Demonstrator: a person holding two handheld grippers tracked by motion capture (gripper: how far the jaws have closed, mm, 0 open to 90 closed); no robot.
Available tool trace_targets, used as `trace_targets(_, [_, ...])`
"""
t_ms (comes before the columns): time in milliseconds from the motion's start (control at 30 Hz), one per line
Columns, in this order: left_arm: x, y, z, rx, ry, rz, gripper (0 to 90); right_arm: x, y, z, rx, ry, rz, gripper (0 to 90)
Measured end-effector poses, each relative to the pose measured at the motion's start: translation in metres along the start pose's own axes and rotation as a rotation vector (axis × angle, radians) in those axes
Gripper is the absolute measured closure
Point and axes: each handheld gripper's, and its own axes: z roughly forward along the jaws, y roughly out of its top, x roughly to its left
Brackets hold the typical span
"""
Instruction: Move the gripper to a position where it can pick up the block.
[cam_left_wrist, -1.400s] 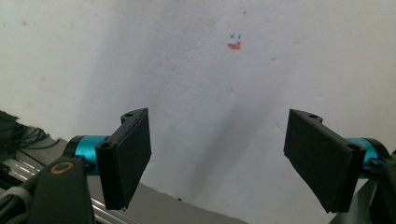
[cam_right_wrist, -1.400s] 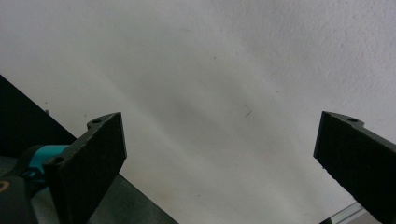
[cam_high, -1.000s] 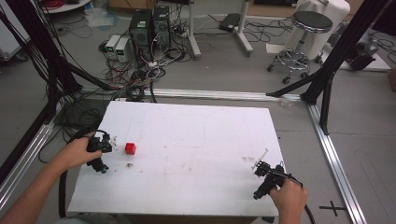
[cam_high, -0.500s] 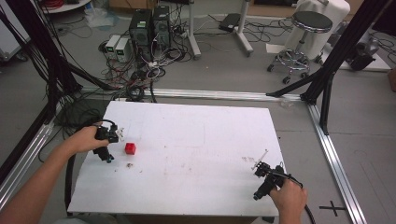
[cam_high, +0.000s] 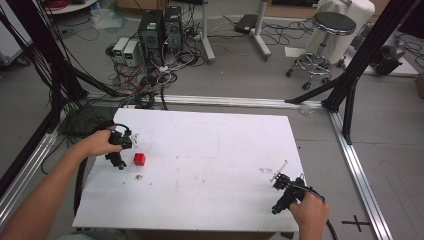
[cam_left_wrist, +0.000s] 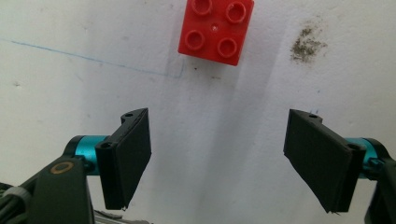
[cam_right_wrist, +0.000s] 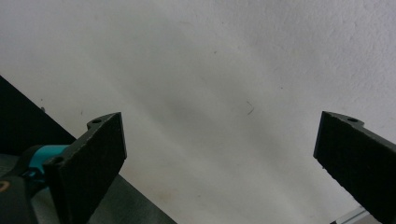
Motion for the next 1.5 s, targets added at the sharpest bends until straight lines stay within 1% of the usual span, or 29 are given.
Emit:
trace_targets(100, [0.002,0.004,0.002,0.003,-0.007,0.009,23.4,0.0,0.0,0.0,-0.004,0.001,-0.001,1.6])
trace_targets(133, [0.003,0.006,0.003,0.01,-0.01,0.021,23.4,0.0,0.0,-0.001,-0.003,0.001,-0.001,1.6])
trace_targets(167, [0.004,0.008,0.004,0.011,-0.01,0.017,23.4,0.0,0.0,-0.001,-0.003,0.002,-0.001,1.6])
trace_targets(200, [0.005,0.009,0.004,0.017,-0.007,0.03,23.4,0.0,-0.001,0.0,-0.006,0.002,0.0,1.6])
trace_targets(300, [0.006,0.013,0.006,0.02,-0.005,0.04,23.2,0.0,-0.001,0.0,-0.004,0.004,0.0,1.6])
trace_targets(367, [0.007,0.016,0.008,0.028,-0.02,0.058,23.5,0.0,-0.001,0.0,-0.005,0.006,-0.003,1.6])
trace_targets(433, [0.006,0.018,0.01,0.028,-0.026,0.067,23.4,0.0,-0.001,0.0,-0.004,0.005,-0.003,1.5])
trace_targets(500, [0.006,0.02,0.012,0.034,-0.027,0.079,23.4,0.0,-0.001,0.0,-0.004,0.005,-0.004,1.6])
trace_targets(533, [0.006,0.022,0.013,0.041,-0.027,0.095,23.3,0.0,0.0,0.001,-0.005,0.005,-0.006,1.6])
trace_targets(700, [0.007,0.028,0.017,0.048,-0.024,0.112,23.4,0.001,0.0,0.001,-0.003,0.01,-0.002,1.6])
trace_targets(733, [0.007,0.029,0.018,0.047,-0.026,0.123,23.2,0.001,0.0,0.002,-0.003,0.014,-0.002,1.6])
trace_targets(767, [0.007,0.03,0.019,0.046,-0.028,0.127,23.4,0.0,0.001,0.002,-0.002,0.014,-0.012,1.6])
trace_targets(867, [0.006,0.034,0.021,0.048,-0.036,0.148,23.3,0.001,0.001,0.002,0.0,0.015,-0.005,1.6])
trace_targets(900, [0.006,0.035,0.022,0.053,-0.038,0.163,23.3,0.001,0.001,0.002,-0.001,0.014,-0.009,1.6])
trace_targets(933, [0.005,0.036,0.024,0.05,-0.041,0.163,23.3,0.001,0.001,0.003,-0.003,0.011,-0.01,1.6])
trace_targets(967, [0.005,0.037,0.025,0.053,-0.048,0.172,23.2,0.001,0.002,0.003,-0.002,0.011,-0.01,1.6])
trace_targets(1000, [0.005,0.037,0.026,0.05,-0.043,0.183,23.4,0.001,0.002,0.002,0.0,0.014,-0.01,1.6])
trace_targets(1100, [0.004,0.04,0.028,0.058,-0.046,0.18,23.4,0.001,0.002,0.003,0.003,0.014,-0.01,1.6])
trace_targets(1167, [0.005,0.042,0.03,0.052,-0.04,0.192,23.3,0.002,0.003,0.003,0.007,0.014,-0.016,1.6])
trace_targets(1200, [0.004,0.042,0.031,0.052,-0.05,0.18,23.2,0.002,0.003,0.004,0.006,0.015,-0.015,1.6])
trace_targets(1333, [0.004,0.045,0.036,0.054,-0.056,0.196,23.4,0.002,0.004,0.004,0.011,0.015,-0.015,1.6])
trace_targets(1367, [0.004,0.046,0.036,0.062,-0.06,0.196,23.4,0.002,0.004,0.004,0.011,0.015,-0.015,1.6])
trace_targets(1500, [0.004,0.046,0.038,0.062,-0.054,0.197,23.5,0.002,0.004,0.005,0.012,0.019,-0.015,1.6])
